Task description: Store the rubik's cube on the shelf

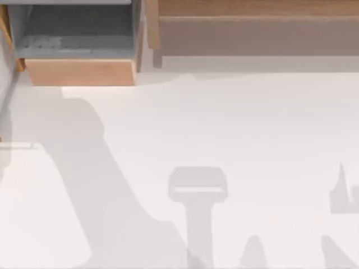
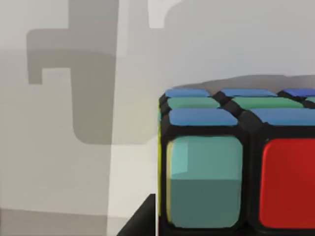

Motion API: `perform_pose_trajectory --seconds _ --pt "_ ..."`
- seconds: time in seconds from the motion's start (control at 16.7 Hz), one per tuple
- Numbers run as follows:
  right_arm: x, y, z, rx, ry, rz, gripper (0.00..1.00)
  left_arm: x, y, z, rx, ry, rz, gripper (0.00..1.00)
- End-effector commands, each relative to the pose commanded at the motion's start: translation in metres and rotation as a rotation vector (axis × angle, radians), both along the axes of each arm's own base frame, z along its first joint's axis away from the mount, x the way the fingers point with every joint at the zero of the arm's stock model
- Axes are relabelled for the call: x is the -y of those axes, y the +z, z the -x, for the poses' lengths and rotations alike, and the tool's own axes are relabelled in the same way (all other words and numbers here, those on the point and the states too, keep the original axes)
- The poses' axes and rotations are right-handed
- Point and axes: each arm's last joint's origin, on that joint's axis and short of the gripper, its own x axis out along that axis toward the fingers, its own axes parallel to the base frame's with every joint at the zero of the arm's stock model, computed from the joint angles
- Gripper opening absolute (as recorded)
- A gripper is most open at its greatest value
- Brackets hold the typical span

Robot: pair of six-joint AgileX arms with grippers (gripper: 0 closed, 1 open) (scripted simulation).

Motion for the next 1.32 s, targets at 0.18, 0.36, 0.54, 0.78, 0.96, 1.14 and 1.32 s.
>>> perform_pose_trajectory --seconds 0.18,0.36,0.54,0.78,0.96,1.14,1.32 --pt "0.0 0.0 0.0 0.0 0.0 0.0 1.0 0.0 0.0 0.0 0.0 0.0 0.0 0.17" --pt "0.0 0.0 0.0 0.0 0.0 0.0 1.0 0.0 0.0 0.0 0.0 0.0 0.0 0.0" --pt "0.0 0.0 0.0 0.0 0.0 0.0 1.0 0.0 0.0 0.0 0.0 0.0 0.0 0.0" --pt "0.0 0.0 0.0 0.0 0.0 0.0 1.0 0.0 0.0 0.0 0.0 0.0 0.0 0.0" --pt "0.0 0.0 0.0 0.0 0.0 0.0 1.0 -0.003 0.001 0.002 -0.002 0.013 0.014 0.0" --pt "0.0 0.0 0.0 0.0 0.0 0.0 1.0 -0.008 0.019 0.011 -0.01 0.045 0.049 0.0" --pt "0.0 0.0 0.0 0.0 0.0 0.0 1.0 -0.008 0.041 0.018 -0.025 0.036 0.034 0.0"
